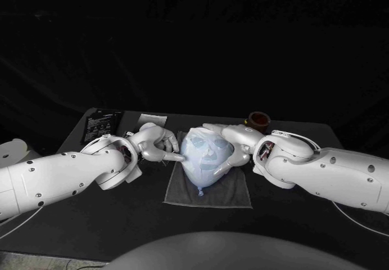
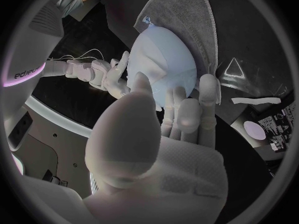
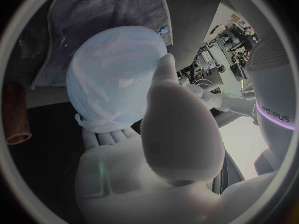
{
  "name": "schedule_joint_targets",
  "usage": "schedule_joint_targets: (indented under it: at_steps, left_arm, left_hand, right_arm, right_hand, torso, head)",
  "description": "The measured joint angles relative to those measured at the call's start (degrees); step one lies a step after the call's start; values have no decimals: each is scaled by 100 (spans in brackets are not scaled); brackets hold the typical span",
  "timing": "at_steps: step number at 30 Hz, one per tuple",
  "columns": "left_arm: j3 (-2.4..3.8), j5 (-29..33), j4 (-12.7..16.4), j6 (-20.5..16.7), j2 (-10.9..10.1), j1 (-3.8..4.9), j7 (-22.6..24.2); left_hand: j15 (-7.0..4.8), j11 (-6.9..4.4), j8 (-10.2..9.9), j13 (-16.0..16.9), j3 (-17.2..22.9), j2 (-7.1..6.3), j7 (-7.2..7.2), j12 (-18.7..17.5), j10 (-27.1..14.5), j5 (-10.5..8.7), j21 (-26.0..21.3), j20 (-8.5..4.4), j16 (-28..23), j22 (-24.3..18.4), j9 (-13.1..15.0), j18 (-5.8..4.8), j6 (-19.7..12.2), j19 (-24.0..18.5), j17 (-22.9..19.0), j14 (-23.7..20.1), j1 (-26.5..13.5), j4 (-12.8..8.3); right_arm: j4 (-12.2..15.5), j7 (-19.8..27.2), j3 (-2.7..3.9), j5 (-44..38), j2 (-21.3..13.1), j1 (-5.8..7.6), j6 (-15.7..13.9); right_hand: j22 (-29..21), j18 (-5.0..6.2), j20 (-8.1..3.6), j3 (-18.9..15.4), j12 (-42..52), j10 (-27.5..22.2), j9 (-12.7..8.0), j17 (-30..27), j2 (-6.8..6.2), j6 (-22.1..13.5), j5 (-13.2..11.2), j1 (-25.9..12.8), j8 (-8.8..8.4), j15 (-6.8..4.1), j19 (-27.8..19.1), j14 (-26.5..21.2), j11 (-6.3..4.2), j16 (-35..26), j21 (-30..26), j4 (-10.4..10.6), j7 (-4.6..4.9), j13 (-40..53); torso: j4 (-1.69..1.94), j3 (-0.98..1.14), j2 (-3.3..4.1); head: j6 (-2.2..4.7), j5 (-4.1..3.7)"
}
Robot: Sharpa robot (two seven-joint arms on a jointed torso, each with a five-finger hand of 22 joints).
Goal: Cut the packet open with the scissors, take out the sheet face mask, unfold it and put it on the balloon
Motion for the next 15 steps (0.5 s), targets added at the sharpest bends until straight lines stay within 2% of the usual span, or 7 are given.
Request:
schedule_joint_targets:
  at_steps: [4, 6, 10, 12, 15]
  left_arm:
    - [8, -5, 18, -60, 67, -18, 22]
    - [8, -2, 26, -90, 92, -23, 29]
    - [10, 4, 34, -139, 114, -27, 31]
    - [12, 8, 38, -173, 123, -29, 30]
    - [19, 15, 47, -223, 130, -30, 26]
  left_hand:
    - [-43, -2, 231, 53, 2, -15, -20, 213, 1, 0, 101, -28, 73, 117, 78, -1, -20, 39, 68, 43, -449, 2]
    - [-102, -54, 350, 81, 63, -10, -54, 332, 54, 0, 251, -44, 179, 328, 128, -2, -3, 209, 243, 130, -591, 9]
    - [-166, -156, 582, 156, 176, 12, -165, 571, 156, 0, 629, -98, 425, 840, 221, -4, 107, 562, 661, 396, -637, 16]
    - [-222, -207, 686, 208, 222, 35, -214, 689, 207, 0, 815, -133, 530, 1085, 266, -82, 157, 715, 846, 492, -660, 3]
    - [-278, -276, 835, 659, 286, 103, -306, 1016, 576, 0, 1126, -186, 710, 1518, 330, -114, 249, 988, 1194, 695, -728, 14]
  right_arm:
    - [7, -2, 0, 2, -3, -4, -3]
    - [13, -3, 0, 2, -4, -4, -4]
    - [20, -5, 1, 3, -7, -5, -6]
    - [24, -7, 1, 3, -11, -6, -7]
    - [28, -9, 1, 3, -12, -6, -8]
  right_hand:
    - [0, 0, 4, 0, -1, 0, 8, 0, 0, 0, 0, 0, 0, 0, 4, 0, 0, 0, 0, 0, 0, 0]
    - [0, 0, 21, 0, -1, 0, 13, -1, 0, 0, 0, 0, 0, 0, 21, 0, 0, 0, 0, 0, 0, 0]
    - [-1, 0, 21, 0, -5, 0, 13, -1, 0, 0, 0, 0, 0, 0, 21, 0, 0, 0, 0, 0, 0, -1]
    - [-1, 0, 21, 0, -5, -1, 13, -2, 0, 1, 0, 0, 0, 0, 21, 0, 0, 0, 0, 0, 2, -1]
    - [-1, 0, 21, 0, -6, -1, 12, -2, 0, 21, 0, 0, -1, 0, 21, 0, 0, 0, 0, 0, 20, -2]
  torso:
    - [-3, 1, 4]
    - [-3, 0, 8]
    - [-1, 0, 10]
    - [-1, 0, 10]
    - [1, 0, 9]
  head:
    - [0, -10]
    - [0, -15]
    - [0, -24]
    - [0, -30]
    - [0, -44]
